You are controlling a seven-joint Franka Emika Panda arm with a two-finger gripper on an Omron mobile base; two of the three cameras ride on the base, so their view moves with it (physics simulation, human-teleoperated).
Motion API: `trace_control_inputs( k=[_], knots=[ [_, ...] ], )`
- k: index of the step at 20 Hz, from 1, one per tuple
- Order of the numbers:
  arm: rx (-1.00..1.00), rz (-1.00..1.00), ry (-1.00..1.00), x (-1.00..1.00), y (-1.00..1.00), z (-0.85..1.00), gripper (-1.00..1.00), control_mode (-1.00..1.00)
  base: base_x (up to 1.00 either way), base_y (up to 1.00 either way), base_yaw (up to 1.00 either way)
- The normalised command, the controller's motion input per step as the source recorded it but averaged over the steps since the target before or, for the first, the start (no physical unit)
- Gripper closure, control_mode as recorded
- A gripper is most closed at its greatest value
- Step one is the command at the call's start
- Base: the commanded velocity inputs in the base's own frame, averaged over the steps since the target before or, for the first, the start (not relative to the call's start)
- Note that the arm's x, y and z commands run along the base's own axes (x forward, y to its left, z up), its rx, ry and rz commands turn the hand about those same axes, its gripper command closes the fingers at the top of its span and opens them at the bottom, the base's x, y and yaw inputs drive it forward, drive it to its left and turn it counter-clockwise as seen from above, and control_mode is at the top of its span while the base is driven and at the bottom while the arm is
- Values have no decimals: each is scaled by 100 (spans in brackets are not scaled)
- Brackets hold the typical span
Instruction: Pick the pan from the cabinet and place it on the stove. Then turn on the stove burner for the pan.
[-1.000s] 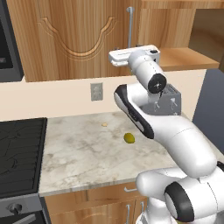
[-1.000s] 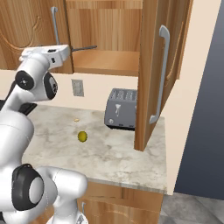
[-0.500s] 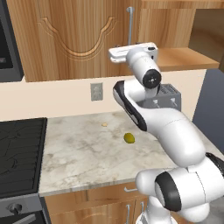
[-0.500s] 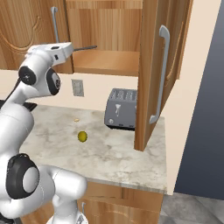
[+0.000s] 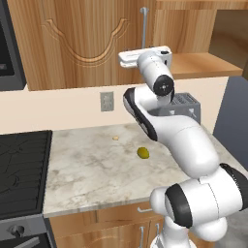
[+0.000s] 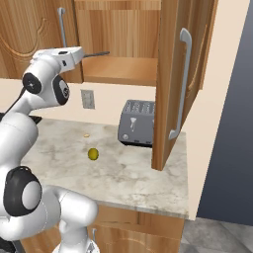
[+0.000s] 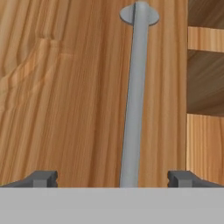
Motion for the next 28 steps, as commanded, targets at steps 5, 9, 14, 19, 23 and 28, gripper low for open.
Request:
trace_control_inputs(
  k=[5,9,14,19,23,28],
  knots=[
    [-1,0,4,37,13,-6,100,-100,0,0,0],
    [-3,-3,8,7,29,-3,100,-100,0,0,0],
    [0,-1,10,0,38,-5,100,-100,0,0,0],
    [0,0,11,0,37,-1,100,-100,0,0,0],
    [0,0,5,-25,30,-9,100,-100,0,0,0],
    [0,1,4,-56,49,0,100,-100,0,0,0]
  ],
)
